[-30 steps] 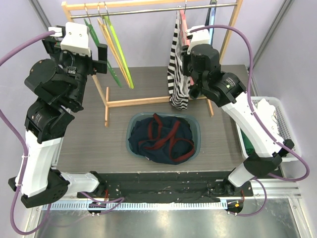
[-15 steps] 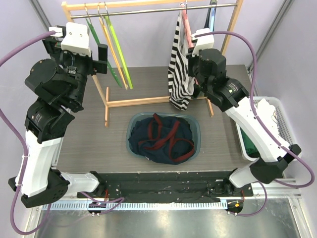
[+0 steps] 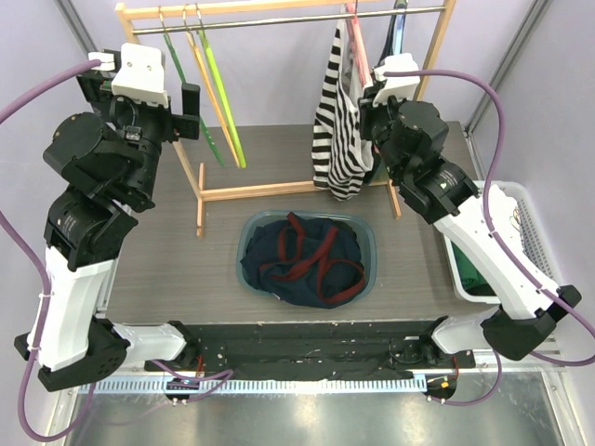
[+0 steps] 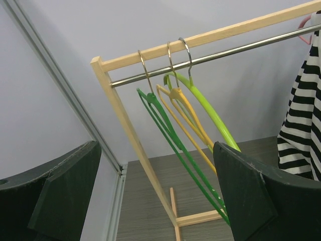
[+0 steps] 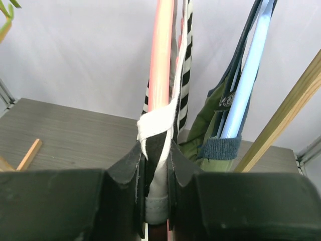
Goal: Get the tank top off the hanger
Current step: Pick up the hanger from the clothesline.
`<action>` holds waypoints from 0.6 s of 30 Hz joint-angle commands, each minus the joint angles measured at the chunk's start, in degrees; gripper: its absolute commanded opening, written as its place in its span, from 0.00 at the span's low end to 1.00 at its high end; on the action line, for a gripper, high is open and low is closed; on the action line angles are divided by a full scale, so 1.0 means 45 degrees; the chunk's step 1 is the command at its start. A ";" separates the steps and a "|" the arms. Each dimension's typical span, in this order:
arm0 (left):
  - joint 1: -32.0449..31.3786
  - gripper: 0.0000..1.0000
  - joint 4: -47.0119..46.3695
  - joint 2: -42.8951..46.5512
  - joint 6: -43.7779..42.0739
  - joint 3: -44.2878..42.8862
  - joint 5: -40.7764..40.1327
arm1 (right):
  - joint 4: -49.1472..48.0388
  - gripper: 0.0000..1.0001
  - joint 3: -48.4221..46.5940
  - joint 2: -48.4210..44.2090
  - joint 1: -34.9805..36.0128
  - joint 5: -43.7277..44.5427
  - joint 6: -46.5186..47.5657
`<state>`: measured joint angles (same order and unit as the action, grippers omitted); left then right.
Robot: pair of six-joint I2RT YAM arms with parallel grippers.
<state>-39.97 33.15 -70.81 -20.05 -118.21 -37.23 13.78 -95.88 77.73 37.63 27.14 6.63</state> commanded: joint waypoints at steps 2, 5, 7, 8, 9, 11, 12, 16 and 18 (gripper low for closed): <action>0.0112 1.00 -0.0256 0.0207 -0.0133 -0.0019 0.0110 | -0.2340 0.01 -0.0101 -0.0653 -0.0041 -0.0366 -0.0028; 0.0131 1.00 -0.0256 0.0227 -0.0153 0.0000 0.0110 | -0.1466 0.01 -0.0062 -0.0867 -0.0041 -0.0890 -0.0418; 0.0131 1.00 -0.0256 0.0246 -0.0153 0.0058 0.0149 | -0.0839 0.01 -0.0119 -0.1141 -0.0061 -0.1360 -0.0788; 0.0131 1.00 -0.0256 0.0246 -0.0153 0.0059 0.0149 | -0.0004 0.01 -0.0178 -0.1180 -0.0061 -0.1555 -0.0965; 0.0131 1.00 -0.0256 0.0266 -0.0153 0.0039 0.0168 | 0.0429 0.01 -0.0217 -0.1239 -0.0041 -0.2002 -0.1102; 0.0131 1.00 -0.0256 0.0227 -0.0133 0.0020 0.0208 | 0.1501 0.01 -0.0179 -0.1492 -0.0041 -0.2395 -0.1454; 0.0131 1.00 -0.0256 0.0227 -0.0095 0.0000 0.0208 | 0.1856 0.01 -0.0159 -0.1570 -0.0061 -0.2745 -0.1455; 0.0131 1.00 -0.0237 0.0188 -0.0055 -0.0039 0.0247 | 0.3206 0.01 0.0112 -0.2038 -0.0041 -0.3623 -0.2118; 0.0131 1.00 -0.0217 0.0207 -0.0055 -0.0039 0.0266 | 0.3557 0.01 0.0251 -0.2663 -0.0041 -0.4114 -0.2235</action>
<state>-39.62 33.17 -70.67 -20.10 -117.97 -36.82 24.29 -95.09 70.78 37.10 16.51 -0.91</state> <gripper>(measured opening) 0.996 0.203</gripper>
